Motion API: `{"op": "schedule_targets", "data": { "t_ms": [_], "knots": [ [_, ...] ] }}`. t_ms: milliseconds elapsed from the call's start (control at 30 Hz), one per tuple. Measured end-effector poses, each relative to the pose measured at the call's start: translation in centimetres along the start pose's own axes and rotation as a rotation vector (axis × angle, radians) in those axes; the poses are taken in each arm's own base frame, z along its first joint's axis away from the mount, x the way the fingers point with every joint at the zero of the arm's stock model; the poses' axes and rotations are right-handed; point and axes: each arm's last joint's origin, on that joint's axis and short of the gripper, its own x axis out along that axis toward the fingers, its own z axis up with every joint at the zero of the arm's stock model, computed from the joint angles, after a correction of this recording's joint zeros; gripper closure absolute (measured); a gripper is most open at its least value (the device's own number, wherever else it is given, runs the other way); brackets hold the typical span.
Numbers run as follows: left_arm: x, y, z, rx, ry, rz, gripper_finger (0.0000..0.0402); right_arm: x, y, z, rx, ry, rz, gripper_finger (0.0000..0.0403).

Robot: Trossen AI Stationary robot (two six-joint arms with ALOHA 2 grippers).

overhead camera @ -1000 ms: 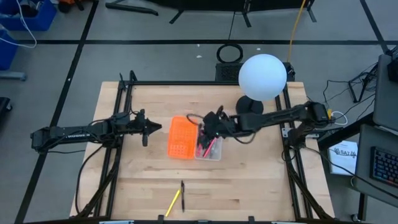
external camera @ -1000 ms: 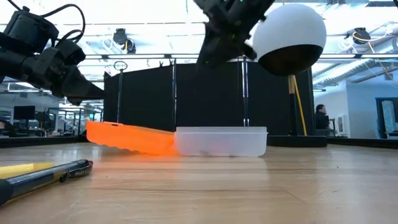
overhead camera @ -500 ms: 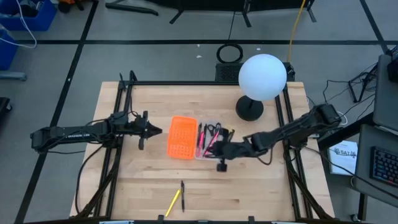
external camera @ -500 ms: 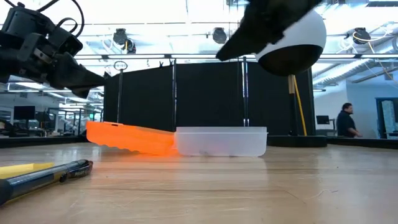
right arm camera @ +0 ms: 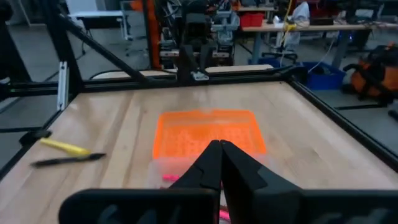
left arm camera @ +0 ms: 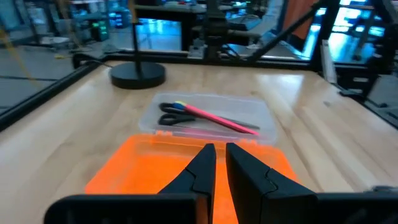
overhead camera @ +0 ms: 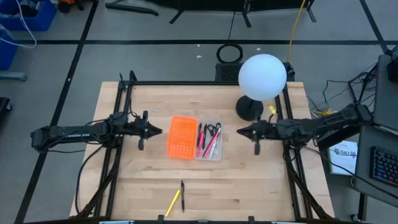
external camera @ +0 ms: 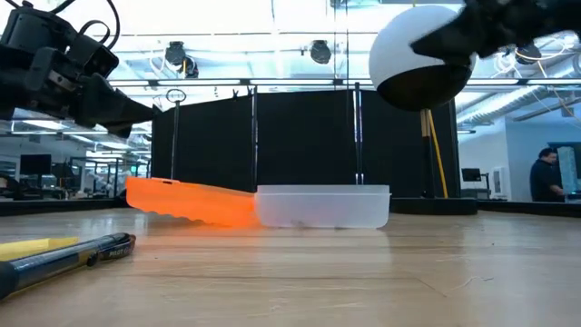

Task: Pick & place school supplies into a supply box
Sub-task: Put the yellow pen into the orange box

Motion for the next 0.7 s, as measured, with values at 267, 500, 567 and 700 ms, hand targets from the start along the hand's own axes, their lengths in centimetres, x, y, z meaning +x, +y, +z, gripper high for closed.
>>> {"op": "schedule_targets", "data": {
  "t_ms": [267,500,567,700],
  "knots": [
    [0.0,0.3,0.2,-0.091,-0.028,0.093,0.0357,-2.8,-1.1,-4.2,-0.108,-0.084,0.069,0.0403],
    [0.0,0.3,0.2,-0.170,-0.030,0.122,0.0357,-3.5,-1.4,-5.7,-0.199,-0.214,0.121,0.0403],
    [0.0,0.1,0.4,-0.226,-0.043,0.121,0.0357,-3.5,-1.4,-6.0,-0.212,-0.212,0.120,0.0403],
    [0.1,-0.9,3.1,-0.335,-0.084,0.093,0.0376,-3.5,-1.4,-6.1,-0.245,-0.202,0.118,0.0403]
  ]
}}
